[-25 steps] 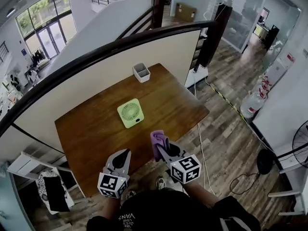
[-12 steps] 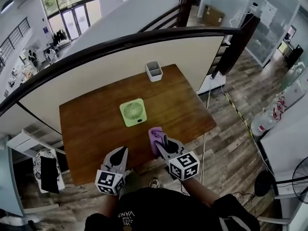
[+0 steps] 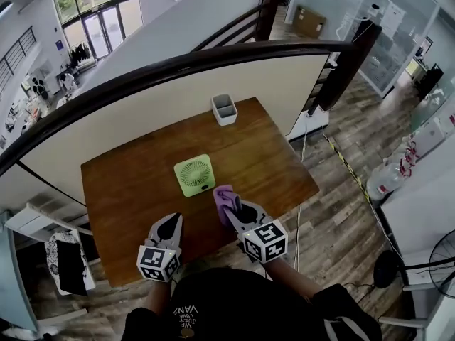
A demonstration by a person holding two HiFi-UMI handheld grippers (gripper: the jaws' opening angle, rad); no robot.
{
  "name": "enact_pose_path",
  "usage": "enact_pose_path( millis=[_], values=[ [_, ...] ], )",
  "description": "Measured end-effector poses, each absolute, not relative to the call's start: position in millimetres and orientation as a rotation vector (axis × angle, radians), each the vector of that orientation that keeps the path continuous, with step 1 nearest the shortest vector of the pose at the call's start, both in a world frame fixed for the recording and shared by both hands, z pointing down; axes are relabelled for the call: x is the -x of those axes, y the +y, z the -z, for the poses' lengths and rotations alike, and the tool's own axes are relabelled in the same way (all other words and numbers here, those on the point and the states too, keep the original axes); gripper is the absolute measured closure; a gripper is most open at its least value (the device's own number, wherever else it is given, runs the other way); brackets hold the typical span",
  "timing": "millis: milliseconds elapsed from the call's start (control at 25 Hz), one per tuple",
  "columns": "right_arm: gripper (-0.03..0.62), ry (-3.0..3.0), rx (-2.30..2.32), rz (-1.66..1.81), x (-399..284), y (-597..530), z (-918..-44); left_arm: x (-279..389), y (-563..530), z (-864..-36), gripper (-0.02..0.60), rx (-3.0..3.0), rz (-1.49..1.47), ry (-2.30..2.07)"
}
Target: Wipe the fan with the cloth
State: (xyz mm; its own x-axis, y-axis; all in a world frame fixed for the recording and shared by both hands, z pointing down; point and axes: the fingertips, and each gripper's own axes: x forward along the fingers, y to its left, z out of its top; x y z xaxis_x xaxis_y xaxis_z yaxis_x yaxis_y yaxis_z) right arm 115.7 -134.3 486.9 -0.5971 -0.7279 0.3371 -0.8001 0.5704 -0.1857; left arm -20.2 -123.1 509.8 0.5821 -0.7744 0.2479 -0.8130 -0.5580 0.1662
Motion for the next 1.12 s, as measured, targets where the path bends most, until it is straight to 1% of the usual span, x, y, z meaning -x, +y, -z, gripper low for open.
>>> enact_pose_path(
  millis=[240, 920, 960, 1040, 1120],
  values=[
    [0.510, -2.567, -1.237, -0.474, -94.5, -160.4, -498.8, 32.2, -152.0, -520.3, 0.572, -2.538, -0.220, -1.299],
    [0.510, -2.509, -1.063, -0.388, -35.3, -218.7, -541.0, 37.6, -213.5, -596.2, 0.567, -2.419, -0.312, -1.157],
    [0.510, -2.507, -1.051, -0.376, -32.5, -221.1, -542.6, 35.6, -216.1, -601.6, 0.552, -2.413, -0.319, -1.138],
    [0.510, -2.511, -1.025, -0.350, -26.9, -225.9, -544.4, 31.0, -219.9, -614.0, 0.441, -2.405, -0.345, -1.095],
    [0.510, -2.521, -0.994, -0.319, -21.2, -229.9, -545.0, 27.9, -223.8, -624.2, 0.440, -2.404, -0.374, -1.067]
  ],
)
